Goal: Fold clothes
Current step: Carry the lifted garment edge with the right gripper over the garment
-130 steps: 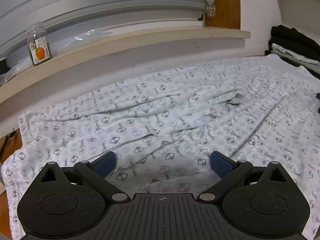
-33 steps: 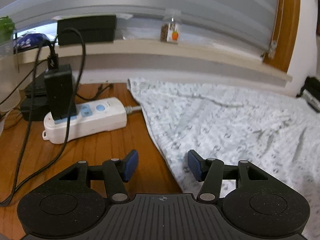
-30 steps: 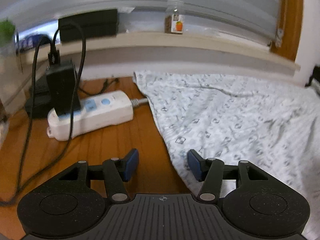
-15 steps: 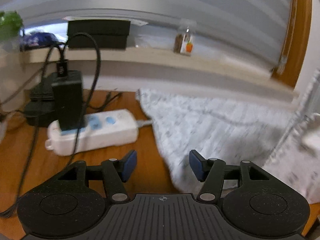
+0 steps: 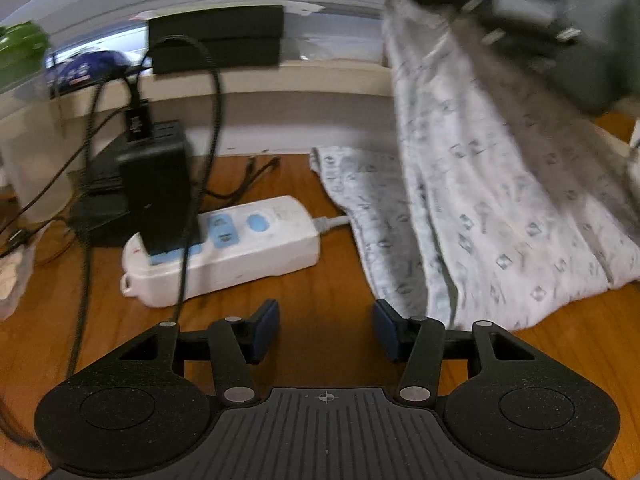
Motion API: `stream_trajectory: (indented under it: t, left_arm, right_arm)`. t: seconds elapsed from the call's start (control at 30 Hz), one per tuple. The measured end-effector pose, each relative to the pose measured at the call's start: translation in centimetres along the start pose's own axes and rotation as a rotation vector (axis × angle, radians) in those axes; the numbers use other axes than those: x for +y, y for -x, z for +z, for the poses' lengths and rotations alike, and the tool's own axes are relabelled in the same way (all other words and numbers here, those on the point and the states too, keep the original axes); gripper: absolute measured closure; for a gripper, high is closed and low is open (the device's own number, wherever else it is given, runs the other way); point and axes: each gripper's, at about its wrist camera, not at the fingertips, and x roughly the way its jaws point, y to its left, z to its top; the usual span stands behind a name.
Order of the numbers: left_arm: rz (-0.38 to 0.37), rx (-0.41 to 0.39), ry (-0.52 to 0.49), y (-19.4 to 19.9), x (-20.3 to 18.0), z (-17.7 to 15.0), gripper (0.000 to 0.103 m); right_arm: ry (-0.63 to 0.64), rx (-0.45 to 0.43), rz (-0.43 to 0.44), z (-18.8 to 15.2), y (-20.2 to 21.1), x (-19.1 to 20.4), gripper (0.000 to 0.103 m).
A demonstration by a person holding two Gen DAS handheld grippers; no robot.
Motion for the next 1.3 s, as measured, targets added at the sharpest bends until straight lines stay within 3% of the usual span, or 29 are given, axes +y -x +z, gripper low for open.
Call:
stream_trajectory:
  t: [0.03,0.13,0.2,0.4,0.63,0.73,0.83,1.0,1.2,1.3]
  left_arm:
    - [0.008,-0.009,0.011,0.4,0.1,-0.1,0.046]
    - [0.061,-0.063,0.026,1.9,-0.3,-0.3,0.046]
    - [0.046,-0.108,0.042,2.7,-0.7,-0.1,0.046]
    - [-0.028,-0.155,0.005,2.8,-4.2,1.6,0.043]
    - [-0.06,-0.122,-0.136,-0.9,-10.2,3.5,0.044]
    - [-0.058,-0.092,-0.169,-2.8,-11.6,3.8,0.045]
    - [0.001,-0.027,-0.204,-5.3,-11.7,3.6,0.046]
    - [-0.013,0.001,-0.17,-5.5,-10.3,2.6,0.046]
    - [-0.051,0.001,-0.161,-5.2,-8.6,2.4,0.046]
    - [-0.054,0.003,-0.17,-4.9,-8.3,2.3,0.046]
  right_arm:
    - [0.009,0.013,0.003,-0.2,-1.3,0.8,0.1]
    - [0.065,0.056,0.02,-1.0,-4.4,3.5,0.081]
    - [0.081,0.06,0.033,-1.4,-5.0,4.7,0.071]
    - [-0.198,0.023,0.042,-2.8,-1.9,0.2,0.064]
    - [-0.412,0.1,0.041,-7.4,3.7,-4.6,0.064]
    - [-0.481,0.159,0.088,-10.3,6.9,-5.2,0.064]
    - [-0.59,0.235,0.153,-13.8,11.0,-5.0,0.064]
    - [-0.899,0.373,0.251,-20.8,18.8,-3.5,0.064]
    - [-1.143,0.551,0.153,-28.0,27.8,-0.9,0.063]
    - [-1.19,0.61,0.078,-30.0,31.2,0.6,0.062]
